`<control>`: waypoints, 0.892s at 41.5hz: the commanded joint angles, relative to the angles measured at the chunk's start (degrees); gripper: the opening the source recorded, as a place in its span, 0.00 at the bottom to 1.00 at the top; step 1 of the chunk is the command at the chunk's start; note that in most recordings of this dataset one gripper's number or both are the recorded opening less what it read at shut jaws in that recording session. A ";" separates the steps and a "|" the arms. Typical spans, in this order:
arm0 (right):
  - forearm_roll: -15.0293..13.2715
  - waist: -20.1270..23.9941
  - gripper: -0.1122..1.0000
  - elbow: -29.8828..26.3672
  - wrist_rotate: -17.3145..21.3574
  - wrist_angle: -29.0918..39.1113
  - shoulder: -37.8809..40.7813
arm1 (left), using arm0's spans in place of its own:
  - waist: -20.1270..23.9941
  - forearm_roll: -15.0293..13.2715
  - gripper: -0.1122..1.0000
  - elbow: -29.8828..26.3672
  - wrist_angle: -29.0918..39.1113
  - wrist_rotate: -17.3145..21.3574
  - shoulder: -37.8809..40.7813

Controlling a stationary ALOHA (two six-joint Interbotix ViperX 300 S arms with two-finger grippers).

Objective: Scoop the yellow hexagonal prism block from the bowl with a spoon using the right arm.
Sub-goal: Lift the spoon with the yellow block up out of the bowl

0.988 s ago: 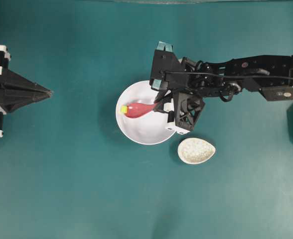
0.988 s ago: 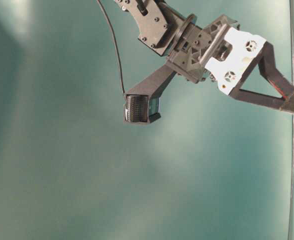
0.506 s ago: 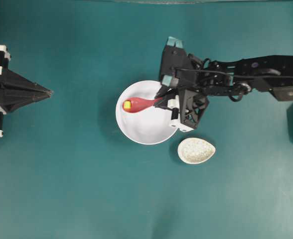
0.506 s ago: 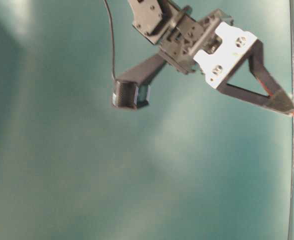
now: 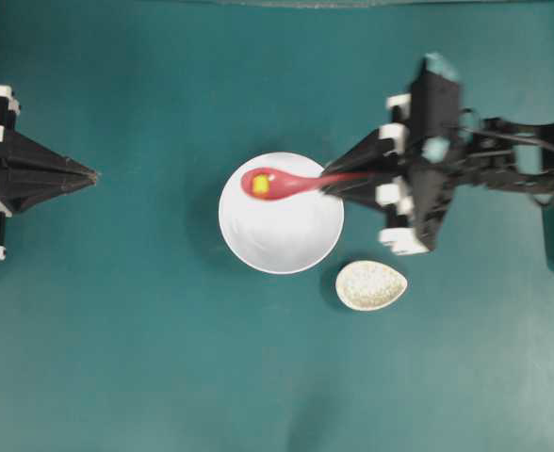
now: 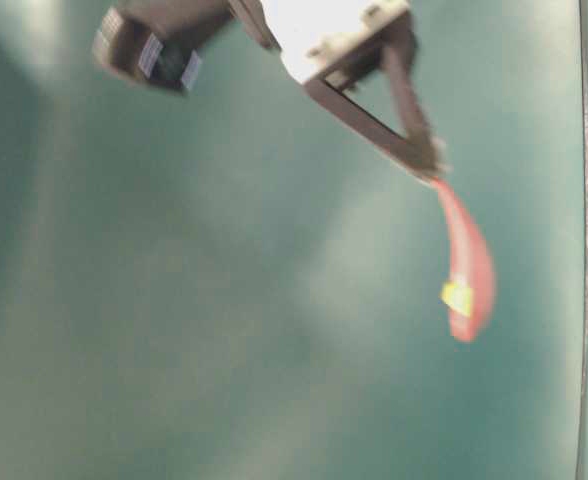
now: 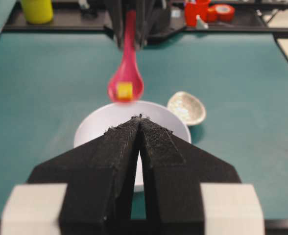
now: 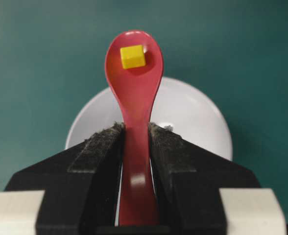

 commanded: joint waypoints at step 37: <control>0.53 0.09 0.32 2.55 1.41 0.62 -7.21 | 0.09 0.09 0.10 -1.32 -1.05 -0.35 0.79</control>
